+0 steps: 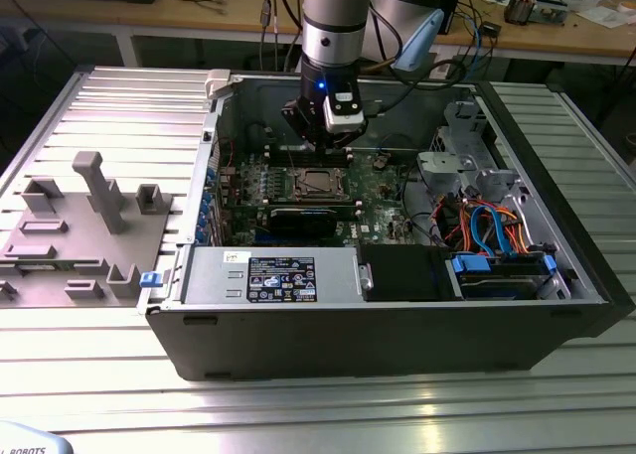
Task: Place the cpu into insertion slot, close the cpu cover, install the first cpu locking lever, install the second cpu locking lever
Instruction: 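Install the first cpu locking lever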
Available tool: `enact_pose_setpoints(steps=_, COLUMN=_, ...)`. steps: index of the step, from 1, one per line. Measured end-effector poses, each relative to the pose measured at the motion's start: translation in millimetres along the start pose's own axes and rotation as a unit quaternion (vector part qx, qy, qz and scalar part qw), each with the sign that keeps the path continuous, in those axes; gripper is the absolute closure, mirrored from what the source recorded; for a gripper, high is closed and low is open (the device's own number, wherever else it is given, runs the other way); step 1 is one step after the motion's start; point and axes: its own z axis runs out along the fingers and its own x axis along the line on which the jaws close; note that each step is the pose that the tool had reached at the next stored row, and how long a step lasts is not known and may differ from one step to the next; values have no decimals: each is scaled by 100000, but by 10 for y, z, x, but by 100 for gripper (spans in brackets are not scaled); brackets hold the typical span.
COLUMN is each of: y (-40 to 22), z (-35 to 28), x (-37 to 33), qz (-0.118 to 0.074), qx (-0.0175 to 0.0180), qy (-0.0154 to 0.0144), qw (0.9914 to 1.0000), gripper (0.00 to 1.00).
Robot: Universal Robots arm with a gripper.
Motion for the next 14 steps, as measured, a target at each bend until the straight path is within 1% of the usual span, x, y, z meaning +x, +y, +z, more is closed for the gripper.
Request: enact_pose_setpoints(steps=14, y=0, z=0, x=0, qz=-1435, qx=-2, qy=-8, qw=99990, gripper=89)
